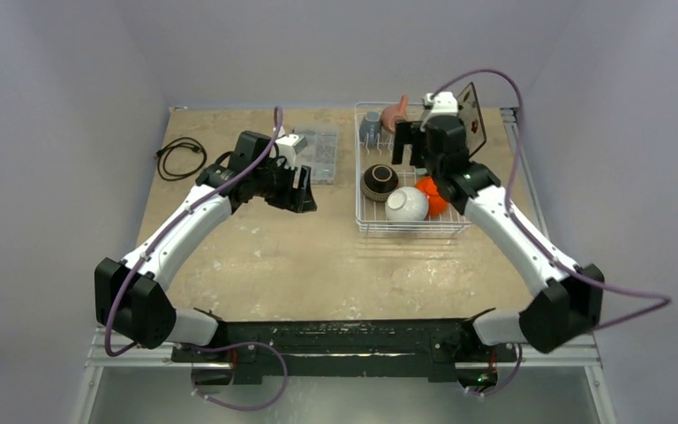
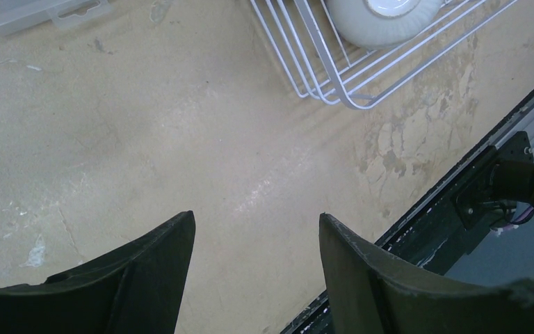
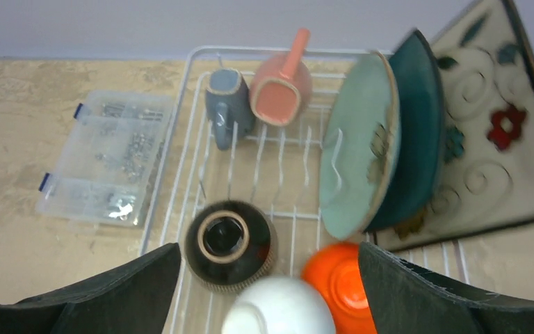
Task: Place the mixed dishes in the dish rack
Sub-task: Adjust the bowl in the dish rack.
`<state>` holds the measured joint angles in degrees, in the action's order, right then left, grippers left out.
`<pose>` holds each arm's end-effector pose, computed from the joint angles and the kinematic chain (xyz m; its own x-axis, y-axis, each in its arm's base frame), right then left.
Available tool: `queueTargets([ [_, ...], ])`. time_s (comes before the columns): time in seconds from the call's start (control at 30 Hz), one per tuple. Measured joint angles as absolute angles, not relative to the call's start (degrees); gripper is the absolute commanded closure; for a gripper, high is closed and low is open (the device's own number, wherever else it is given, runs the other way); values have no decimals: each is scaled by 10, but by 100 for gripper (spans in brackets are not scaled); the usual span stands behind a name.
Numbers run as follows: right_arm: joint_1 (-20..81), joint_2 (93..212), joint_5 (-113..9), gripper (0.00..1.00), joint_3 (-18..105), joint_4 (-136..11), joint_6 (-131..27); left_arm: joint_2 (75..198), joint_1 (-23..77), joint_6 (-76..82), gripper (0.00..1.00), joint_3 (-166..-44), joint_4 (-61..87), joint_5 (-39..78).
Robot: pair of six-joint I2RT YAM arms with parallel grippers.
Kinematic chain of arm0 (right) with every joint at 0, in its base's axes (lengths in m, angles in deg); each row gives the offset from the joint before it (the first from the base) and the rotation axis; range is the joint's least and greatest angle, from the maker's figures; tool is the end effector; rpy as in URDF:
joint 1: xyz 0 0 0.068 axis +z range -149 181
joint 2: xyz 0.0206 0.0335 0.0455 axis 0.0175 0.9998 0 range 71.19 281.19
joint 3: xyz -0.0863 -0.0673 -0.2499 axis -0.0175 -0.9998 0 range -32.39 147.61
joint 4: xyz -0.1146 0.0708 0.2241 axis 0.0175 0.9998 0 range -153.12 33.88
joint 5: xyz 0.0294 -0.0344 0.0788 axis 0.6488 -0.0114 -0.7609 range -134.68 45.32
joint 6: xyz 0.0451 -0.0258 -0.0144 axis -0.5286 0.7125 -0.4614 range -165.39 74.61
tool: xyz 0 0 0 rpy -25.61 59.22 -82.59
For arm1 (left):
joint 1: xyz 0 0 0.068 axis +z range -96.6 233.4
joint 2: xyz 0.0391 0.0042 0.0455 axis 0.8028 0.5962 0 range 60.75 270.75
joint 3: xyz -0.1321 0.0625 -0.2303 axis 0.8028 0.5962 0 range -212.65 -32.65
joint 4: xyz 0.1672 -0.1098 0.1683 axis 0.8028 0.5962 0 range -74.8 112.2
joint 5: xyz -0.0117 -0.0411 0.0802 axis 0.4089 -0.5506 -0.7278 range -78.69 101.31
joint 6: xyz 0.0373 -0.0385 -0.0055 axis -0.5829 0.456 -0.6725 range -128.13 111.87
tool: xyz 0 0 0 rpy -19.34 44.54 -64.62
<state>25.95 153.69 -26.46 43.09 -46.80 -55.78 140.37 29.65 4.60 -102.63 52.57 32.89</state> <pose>0.3084 0.1312 0.3621 -0.3786 0.0128 -0.9255 -0.0732 0.9964 0.0437 0.2665 -0.1316 0.3130 -0.7862 0.1220 -0.6058 0.4417 0.7966 -0.4127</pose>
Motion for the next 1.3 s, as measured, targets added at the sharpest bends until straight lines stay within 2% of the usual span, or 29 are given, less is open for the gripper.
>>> queueTargets([
  [0.1,228,1445,-285,17,335,-483,-589,1404,297,48,35,-1026,525,338],
  [0.2,171,1416,-325,22,271,-495,-627,1404,296,48,35,-1026,523,339],
  [0.23,154,1418,-343,21,258,-498,-642,1404,296,48,35,-1026,523,339],
  [0.33,122,1444,-409,7,238,-512,-687,1404,295,48,35,-1026,522,338],
  [0.4,104,1459,-470,2,217,-539,-713,1404,294,48,35,-1026,522,337],
  [0.5,82,1473,-542,1,186,-565,-740,1404,292,48,35,-1026,522,336],
  [0.67,71,1515,-596,1,178,-572,-741,1404,292,48,35,-1026,522,337],
  [1.23,89,1526,-622,1,165,-554,-703,1404,292,48,35,-1026,523,337],
  [1.3,90,1526,-621,6,161,-553,-702,1404,292,48,36,-1026,523,337],
])
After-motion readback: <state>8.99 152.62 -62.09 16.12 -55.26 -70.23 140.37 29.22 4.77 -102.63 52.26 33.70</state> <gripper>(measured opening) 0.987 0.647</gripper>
